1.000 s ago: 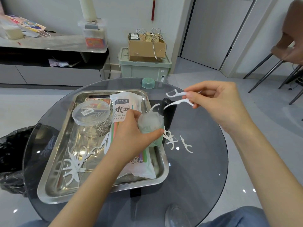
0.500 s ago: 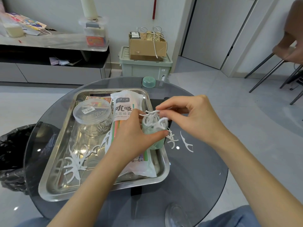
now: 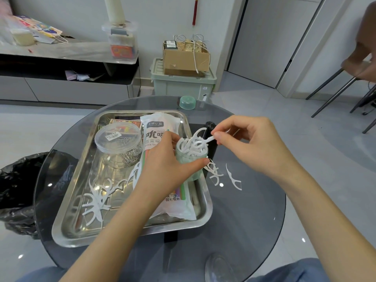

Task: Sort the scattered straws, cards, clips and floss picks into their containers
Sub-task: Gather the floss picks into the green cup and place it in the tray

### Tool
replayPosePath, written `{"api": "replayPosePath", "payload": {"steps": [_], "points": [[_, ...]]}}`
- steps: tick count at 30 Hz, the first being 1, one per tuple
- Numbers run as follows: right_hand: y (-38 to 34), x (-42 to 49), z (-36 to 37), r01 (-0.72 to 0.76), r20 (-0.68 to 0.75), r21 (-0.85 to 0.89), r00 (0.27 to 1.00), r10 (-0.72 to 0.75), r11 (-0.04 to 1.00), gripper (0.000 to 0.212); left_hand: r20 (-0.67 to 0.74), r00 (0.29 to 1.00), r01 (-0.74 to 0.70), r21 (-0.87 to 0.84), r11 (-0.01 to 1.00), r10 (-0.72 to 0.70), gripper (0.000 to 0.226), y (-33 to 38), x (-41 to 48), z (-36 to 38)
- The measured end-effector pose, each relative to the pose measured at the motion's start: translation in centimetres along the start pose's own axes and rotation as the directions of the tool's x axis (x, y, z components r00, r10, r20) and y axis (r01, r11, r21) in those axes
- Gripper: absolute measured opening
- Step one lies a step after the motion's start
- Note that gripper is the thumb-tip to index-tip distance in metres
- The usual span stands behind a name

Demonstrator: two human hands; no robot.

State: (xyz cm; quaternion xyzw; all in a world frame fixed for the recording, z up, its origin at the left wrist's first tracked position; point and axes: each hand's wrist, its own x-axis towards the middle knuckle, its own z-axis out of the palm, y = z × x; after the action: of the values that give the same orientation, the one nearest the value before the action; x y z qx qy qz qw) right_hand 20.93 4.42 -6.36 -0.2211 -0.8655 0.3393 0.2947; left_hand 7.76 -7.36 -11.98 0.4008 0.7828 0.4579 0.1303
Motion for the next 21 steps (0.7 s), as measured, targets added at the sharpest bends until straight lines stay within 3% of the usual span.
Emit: {"api": "replayPosePath", "payload": {"steps": [3,5,6,10,14,21], "points": [[-0.7,-0.2,0.7,0.083,0.109,-0.125,0.992,-0.070,0.989,0.008,0.004,1.000,-0.019,0.041,0.999,0.019,0.057,0.2,-0.2,0.1],[-1.1,-0.4,1.5,0.091,0.179,-0.118,0.981,-0.069,0.989,0.009,0.018,1.000,-0.021,0.050,0.999,0.021,0.056,0.4,-0.4,0.3],[-1.2,-0.4,1.7,0.095,0.162,-0.098,0.984,-0.079,0.991,0.013,0.019,1.000,-0.023,0.049,0.999,0.022,0.056,0.4,-0.4,0.3],[-0.5,0.7,0.9,0.117,-0.162,-0.085,0.978,-0.130,0.989,0.014,0.018,1.000,-0.024,0.045,0.999,0.023,0.054,0.3,-0.4,0.1],[0.4,0.7,1.9,0.054,-0.028,-0.144,0.998,-0.059,0.988,0.012,0.020,1.000,-0.023,0.036,0.999,0.022,0.054,0.4,-0.4,0.1],[0.1,0.8,2.2,0.002,-0.097,0.173,0.995,0.015,0.985,0.010,0.046,0.998,-0.051,0.074,0.996,0.048,0.054,0.3,-0.4,0.1]]}}
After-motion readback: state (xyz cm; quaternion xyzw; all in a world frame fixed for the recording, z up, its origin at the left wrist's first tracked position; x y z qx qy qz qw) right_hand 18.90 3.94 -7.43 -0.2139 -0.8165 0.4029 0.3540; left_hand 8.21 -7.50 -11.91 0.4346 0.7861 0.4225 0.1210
